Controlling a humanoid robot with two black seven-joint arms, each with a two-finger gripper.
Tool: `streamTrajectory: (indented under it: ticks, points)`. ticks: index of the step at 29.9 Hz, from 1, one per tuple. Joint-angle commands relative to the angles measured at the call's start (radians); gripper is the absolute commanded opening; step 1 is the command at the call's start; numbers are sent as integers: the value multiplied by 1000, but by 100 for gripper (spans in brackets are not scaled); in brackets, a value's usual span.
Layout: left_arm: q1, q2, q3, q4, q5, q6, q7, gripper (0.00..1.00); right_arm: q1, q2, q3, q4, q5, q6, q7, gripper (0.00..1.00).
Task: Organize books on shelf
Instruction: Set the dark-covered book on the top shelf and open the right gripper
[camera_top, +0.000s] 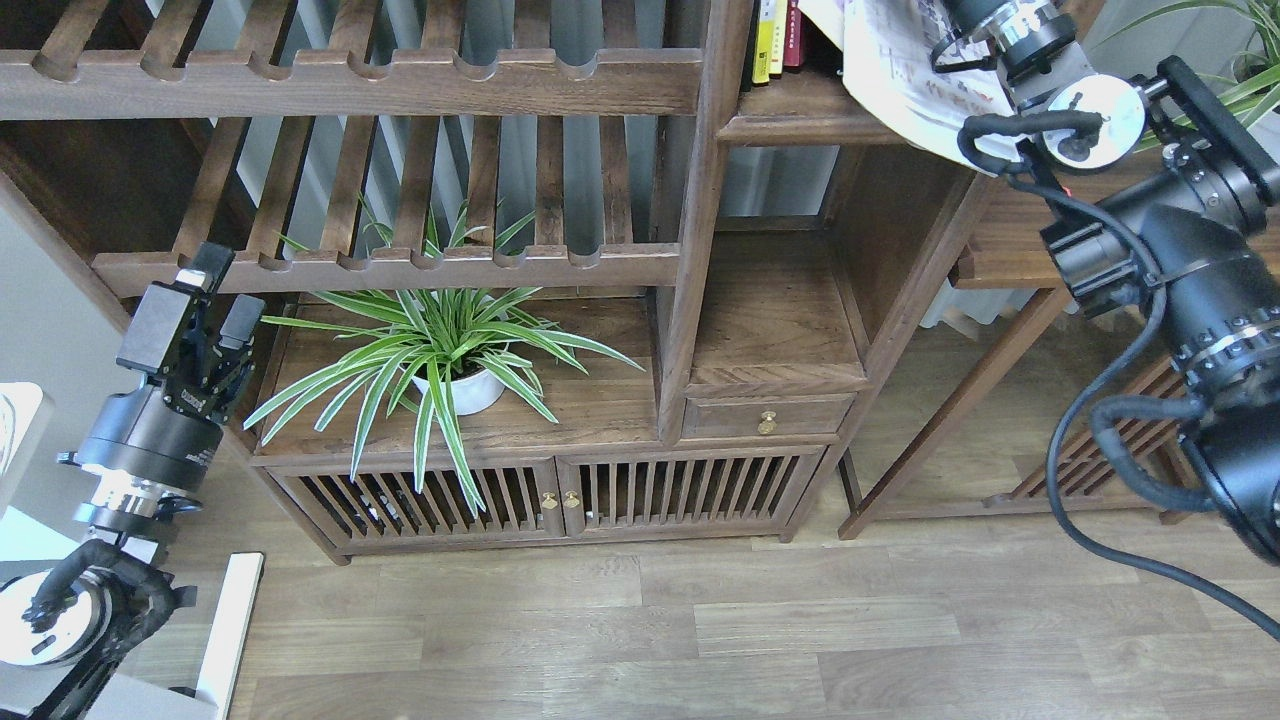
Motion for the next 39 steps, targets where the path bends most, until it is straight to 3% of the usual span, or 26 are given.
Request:
streamTrajectory:
  ticks: [1, 15, 25, 31, 39]
  points:
    - [-1, -2, -3, 0, 0, 0, 1, 99, 1, 0, 0, -1, 0, 0, -1, 92]
    - [-3, -2, -5, -2, -2, 0, 3, 99, 143, -45, 16, 14, -2, 0, -2, 93]
    - [0, 0, -9, 0, 0, 0, 3, 99, 136, -131, 32, 24, 4, 0, 2, 96]
    - [2, -2, -9, 0, 0, 0, 3, 99, 78, -171, 42, 65, 4, 0, 4, 96]
    - [-17, -3, -11, -3, -2, 0, 5, 99, -122, -230, 60, 260, 6, 0, 2, 98]
